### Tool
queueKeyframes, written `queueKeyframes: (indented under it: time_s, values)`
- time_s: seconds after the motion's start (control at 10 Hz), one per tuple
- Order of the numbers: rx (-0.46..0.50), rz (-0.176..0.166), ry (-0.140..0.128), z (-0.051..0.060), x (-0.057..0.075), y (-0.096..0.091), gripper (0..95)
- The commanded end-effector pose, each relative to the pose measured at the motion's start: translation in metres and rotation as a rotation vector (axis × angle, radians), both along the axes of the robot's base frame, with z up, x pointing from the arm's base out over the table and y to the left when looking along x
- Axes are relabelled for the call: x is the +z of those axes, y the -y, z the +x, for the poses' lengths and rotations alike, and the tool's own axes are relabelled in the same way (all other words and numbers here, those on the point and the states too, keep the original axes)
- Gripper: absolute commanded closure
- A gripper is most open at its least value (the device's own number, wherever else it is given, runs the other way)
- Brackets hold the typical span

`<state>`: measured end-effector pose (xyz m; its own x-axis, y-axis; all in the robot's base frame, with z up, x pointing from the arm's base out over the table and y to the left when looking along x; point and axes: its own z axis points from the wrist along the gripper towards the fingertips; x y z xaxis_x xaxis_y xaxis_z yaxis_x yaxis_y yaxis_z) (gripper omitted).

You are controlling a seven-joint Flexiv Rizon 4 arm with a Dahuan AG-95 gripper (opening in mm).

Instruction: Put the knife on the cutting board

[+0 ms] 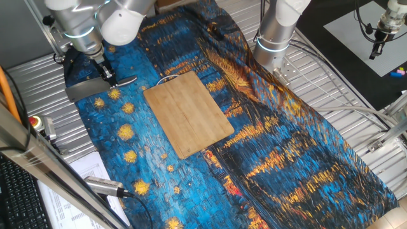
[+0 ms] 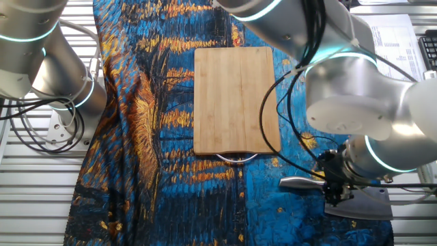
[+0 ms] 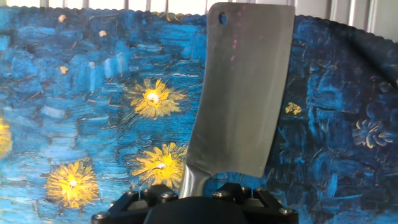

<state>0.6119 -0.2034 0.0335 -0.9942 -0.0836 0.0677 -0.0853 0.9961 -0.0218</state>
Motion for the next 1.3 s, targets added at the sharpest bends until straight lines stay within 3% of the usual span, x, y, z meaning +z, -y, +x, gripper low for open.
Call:
queueKeyframes:
  time_s: [0.1, 1.3]
  values:
    - [-0.018, 0.004, -0.008, -0.001, -0.002, -0.001, 38.0]
    - [-0.073, 0.0, 0.005, -0.001, -0.017, -0.001, 38.0]
